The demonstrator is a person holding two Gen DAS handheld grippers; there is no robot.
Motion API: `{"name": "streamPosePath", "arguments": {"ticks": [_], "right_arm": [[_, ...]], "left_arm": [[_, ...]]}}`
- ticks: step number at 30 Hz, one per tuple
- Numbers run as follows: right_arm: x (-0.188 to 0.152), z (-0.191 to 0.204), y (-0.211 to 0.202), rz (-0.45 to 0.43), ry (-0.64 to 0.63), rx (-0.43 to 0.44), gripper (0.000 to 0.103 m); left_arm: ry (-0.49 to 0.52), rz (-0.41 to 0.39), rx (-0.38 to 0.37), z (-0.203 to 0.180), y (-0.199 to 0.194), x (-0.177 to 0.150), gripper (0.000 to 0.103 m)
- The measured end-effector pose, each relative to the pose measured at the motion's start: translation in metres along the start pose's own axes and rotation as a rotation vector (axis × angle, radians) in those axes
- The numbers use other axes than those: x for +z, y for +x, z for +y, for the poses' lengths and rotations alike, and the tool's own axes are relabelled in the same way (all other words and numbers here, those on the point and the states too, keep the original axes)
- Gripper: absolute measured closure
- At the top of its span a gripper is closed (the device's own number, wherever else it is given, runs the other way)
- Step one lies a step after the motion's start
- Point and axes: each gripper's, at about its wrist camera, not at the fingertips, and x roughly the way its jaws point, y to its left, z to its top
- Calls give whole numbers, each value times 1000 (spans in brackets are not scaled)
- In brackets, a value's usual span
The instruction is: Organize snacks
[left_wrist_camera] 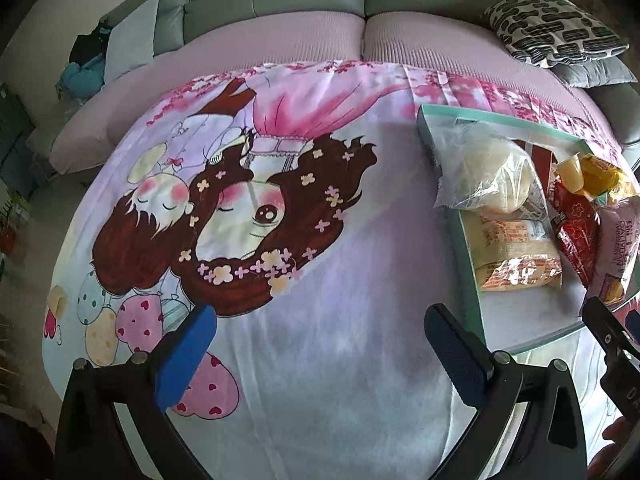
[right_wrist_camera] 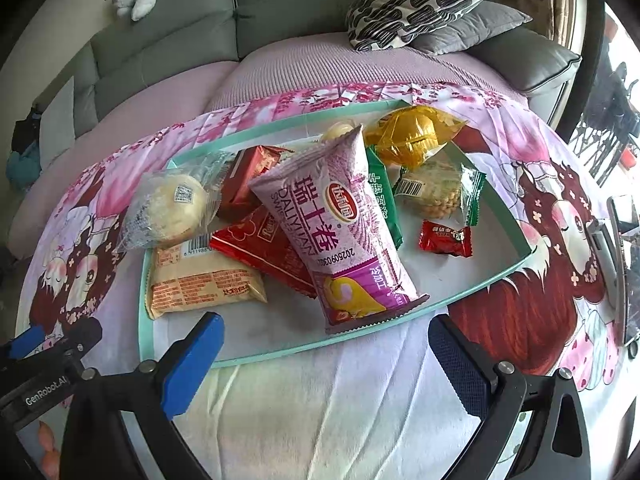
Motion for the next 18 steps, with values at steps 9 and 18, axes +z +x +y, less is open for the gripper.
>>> {"name": "streamPosePath", "arguments": {"ticks": [9, 18], "right_arm": [[0, 3, 1, 7, -12, 0, 0], [-1, 4, 0, 6, -16, 0, 0]], "left_arm": [[4, 24, -1, 0, 5, -1, 0], [7, 28, -6, 1, 6, -1, 0]]}}
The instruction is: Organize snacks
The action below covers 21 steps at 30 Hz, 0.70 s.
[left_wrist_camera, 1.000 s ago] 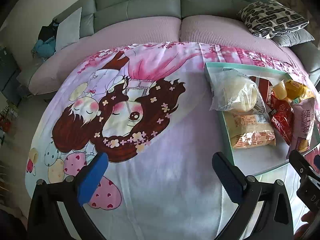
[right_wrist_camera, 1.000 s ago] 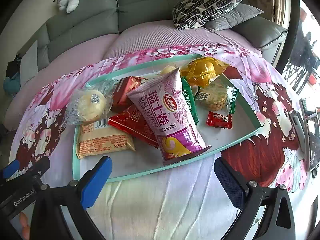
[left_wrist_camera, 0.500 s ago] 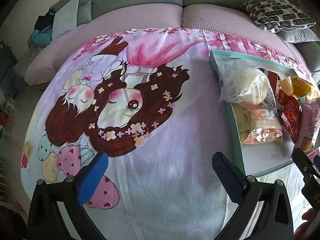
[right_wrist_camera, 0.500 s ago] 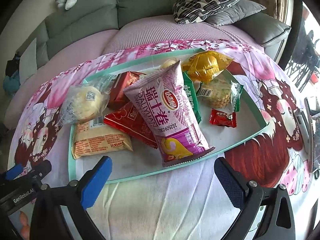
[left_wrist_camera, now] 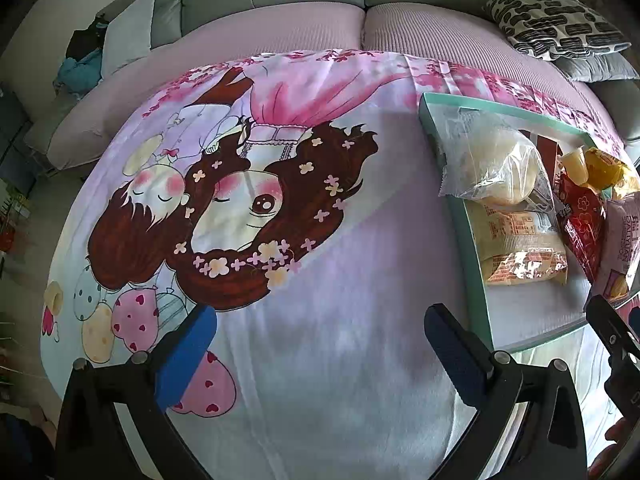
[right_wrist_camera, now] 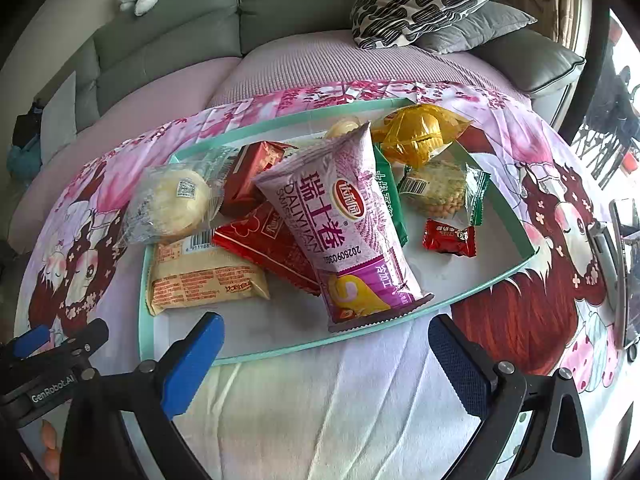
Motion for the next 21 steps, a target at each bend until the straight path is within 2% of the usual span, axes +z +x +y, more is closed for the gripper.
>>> {"name": "streamPosePath", "arguments": {"ticks": [21], "right_arm": [[0, -1, 1, 10, 6, -4, 0]], "left_arm": [[11, -15, -5, -2, -1, 0, 0]]}}
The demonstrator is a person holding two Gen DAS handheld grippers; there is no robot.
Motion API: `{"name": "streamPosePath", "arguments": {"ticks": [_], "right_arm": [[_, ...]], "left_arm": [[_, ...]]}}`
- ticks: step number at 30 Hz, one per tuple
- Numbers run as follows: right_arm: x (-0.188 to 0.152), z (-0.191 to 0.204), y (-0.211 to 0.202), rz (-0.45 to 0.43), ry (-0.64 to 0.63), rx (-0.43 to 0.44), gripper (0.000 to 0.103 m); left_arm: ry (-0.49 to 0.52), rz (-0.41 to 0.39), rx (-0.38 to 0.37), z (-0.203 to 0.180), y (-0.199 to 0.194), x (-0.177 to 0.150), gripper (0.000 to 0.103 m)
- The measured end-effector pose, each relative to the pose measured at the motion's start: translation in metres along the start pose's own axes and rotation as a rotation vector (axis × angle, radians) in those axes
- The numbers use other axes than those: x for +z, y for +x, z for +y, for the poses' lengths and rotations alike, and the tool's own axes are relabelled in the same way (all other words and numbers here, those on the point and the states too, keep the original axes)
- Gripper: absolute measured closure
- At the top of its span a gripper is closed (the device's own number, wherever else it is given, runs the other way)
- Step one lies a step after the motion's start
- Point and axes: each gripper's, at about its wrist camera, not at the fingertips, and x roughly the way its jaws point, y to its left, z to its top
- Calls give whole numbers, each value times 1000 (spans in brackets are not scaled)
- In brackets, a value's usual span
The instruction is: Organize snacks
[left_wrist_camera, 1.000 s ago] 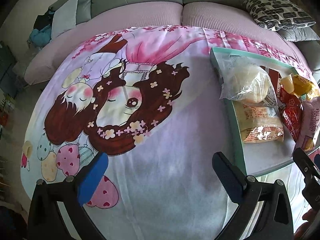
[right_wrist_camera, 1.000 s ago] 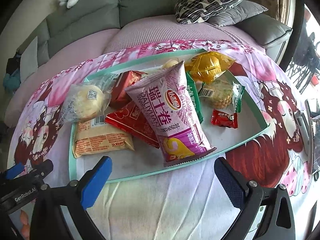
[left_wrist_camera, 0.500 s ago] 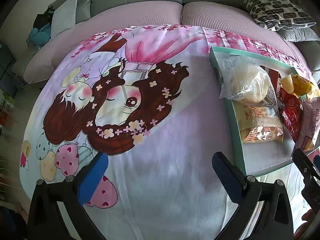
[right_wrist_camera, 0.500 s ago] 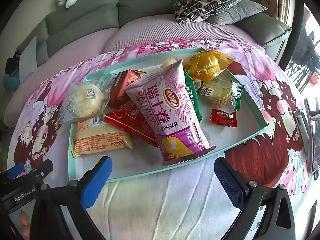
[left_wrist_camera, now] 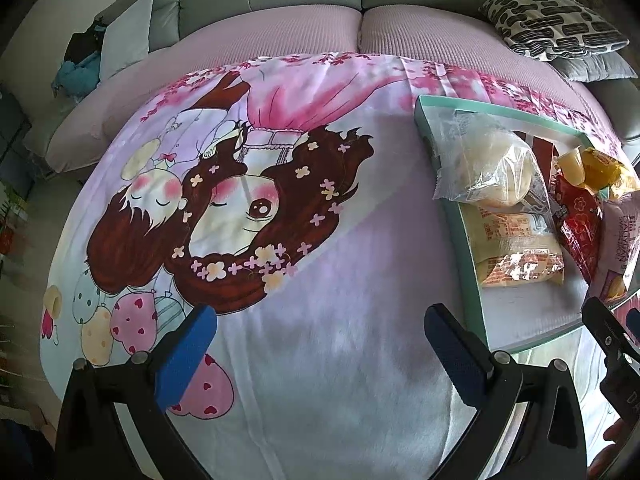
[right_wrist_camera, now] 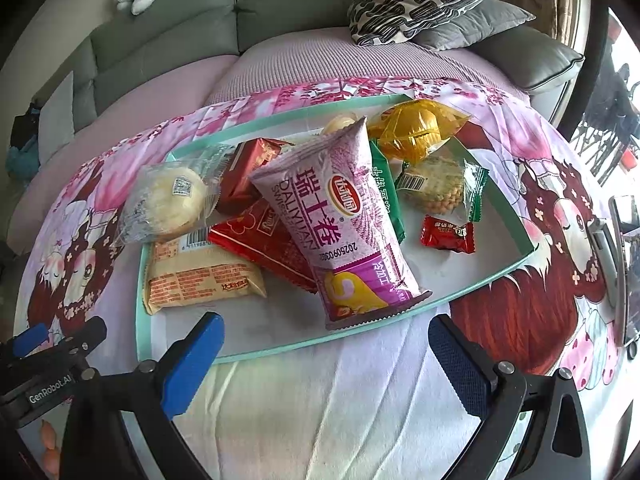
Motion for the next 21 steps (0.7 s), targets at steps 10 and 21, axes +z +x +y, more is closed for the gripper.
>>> {"name": "streamPosePath", "arguments": {"ticks": [10, 21], "right_arm": [[0, 0, 1, 3, 2, -2, 0], [0, -2, 1, 6, 8, -4, 0]], "left_arm": [[7, -15, 7, 0, -2, 0, 0], [20, -25, 1, -2, -4, 0, 0]]}}
